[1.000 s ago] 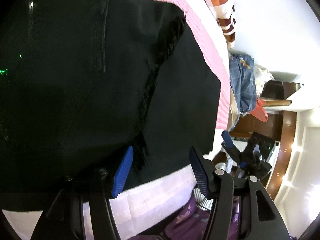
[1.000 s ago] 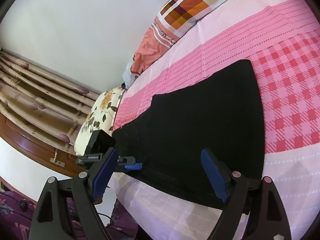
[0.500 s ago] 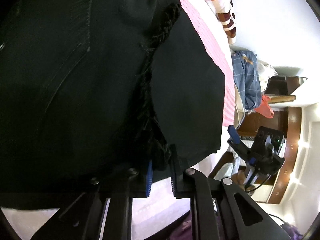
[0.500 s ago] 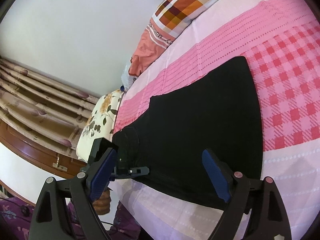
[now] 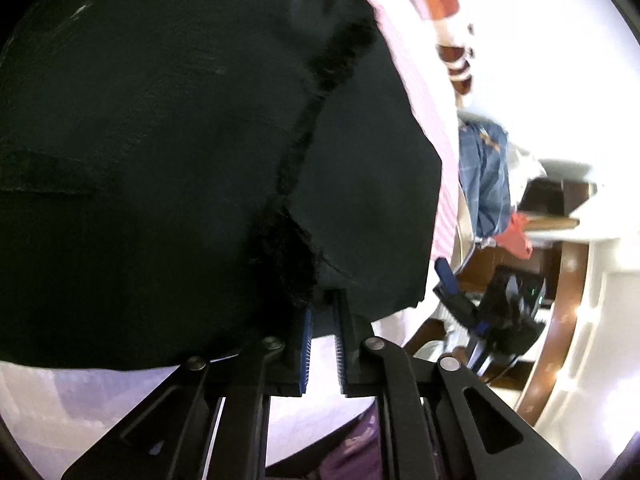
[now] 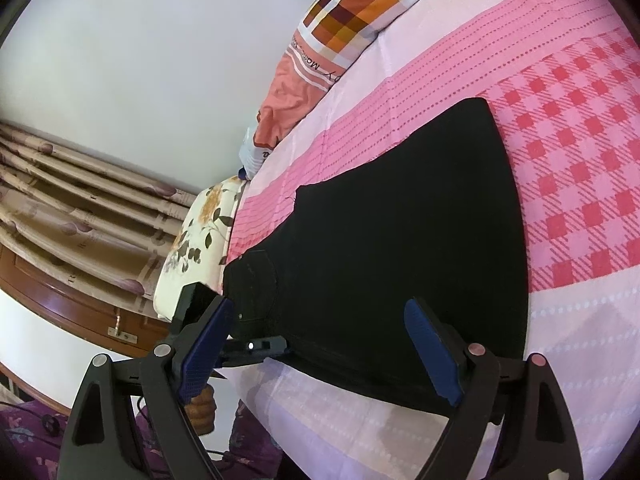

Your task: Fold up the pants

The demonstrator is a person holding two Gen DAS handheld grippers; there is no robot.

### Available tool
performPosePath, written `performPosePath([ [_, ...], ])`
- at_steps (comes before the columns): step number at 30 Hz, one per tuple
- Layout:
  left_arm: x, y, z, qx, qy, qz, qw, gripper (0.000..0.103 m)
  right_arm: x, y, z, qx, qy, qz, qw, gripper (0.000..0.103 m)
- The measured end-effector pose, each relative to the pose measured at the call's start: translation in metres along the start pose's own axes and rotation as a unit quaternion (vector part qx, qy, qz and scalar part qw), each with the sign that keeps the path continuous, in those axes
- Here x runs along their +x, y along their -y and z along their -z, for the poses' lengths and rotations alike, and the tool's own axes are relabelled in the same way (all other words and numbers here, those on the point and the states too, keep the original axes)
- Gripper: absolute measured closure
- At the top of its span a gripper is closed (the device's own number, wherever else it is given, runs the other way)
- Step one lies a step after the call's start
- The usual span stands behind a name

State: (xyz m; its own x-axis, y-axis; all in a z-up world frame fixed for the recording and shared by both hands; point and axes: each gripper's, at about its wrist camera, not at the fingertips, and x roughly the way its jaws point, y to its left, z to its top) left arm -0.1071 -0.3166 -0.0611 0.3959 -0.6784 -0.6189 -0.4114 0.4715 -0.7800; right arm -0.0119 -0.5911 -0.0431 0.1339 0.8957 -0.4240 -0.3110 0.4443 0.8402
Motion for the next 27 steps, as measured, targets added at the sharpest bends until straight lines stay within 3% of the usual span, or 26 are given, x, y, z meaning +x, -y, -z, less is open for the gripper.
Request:
performPosePath([
  [3, -0.003, -0.015, -0.009, -0.039, -0.003, 0.026, 0.9989, 0.072, 0.001, -0.001, 0.0, -0.003, -0.001, 0.0, 1.0, 0.017],
  [8, -0.003, -0.002, -0.018, -0.016, 0.004, 0.033, 0.9993, 0.049, 0.011, -0.007, 0.005, -0.01, -0.016, -0.012, 1.0, 0.016],
  [11, 0.002, 0.007, -0.021, 0.001, 0.01, 0.028, 0.9996, 0.048, 0.024, -0.024, 0.015, -0.059, -0.034, 0.013, 0.998, 0.016],
  [13, 0.003, 0.01, -0.022, 0.01, 0.018, 0.022, 0.9996, 0.051, 0.033, -0.043, 0.025, -0.117, -0.041, 0.033, 0.992, 0.016],
  [15, 0.003, 0.012, -0.021, 0.025, 0.027, -0.004, 0.9993, 0.085, 0.042, -0.061, 0.035, -0.177, -0.046, 0.057, 0.981, 0.02],
  [17, 0.002, 0.007, -0.022, 0.013, 0.032, -0.001, 0.9994, 0.088, 0.056, -0.08, 0.047, -0.245, -0.059, 0.083, 0.964, 0.044],
  [19, 0.001, 0.003, -0.022, 0.004, 0.034, 0.007, 0.9994, 0.088, 0.074, -0.098, 0.062, -0.315, -0.075, 0.118, 0.939, 0.054],
  [23, -0.003, 0.007, -0.021, 0.007, 0.035, 0.014, 0.9993, 0.088, 0.108, -0.122, 0.095, -0.428, -0.091, 0.175, 0.882, 0.054],
  [27, -0.006, 0.012, -0.022, 0.009, 0.034, 0.02, 0.9992, 0.088, 0.129, -0.129, 0.119, -0.5, -0.083, 0.235, 0.829, 0.054],
])
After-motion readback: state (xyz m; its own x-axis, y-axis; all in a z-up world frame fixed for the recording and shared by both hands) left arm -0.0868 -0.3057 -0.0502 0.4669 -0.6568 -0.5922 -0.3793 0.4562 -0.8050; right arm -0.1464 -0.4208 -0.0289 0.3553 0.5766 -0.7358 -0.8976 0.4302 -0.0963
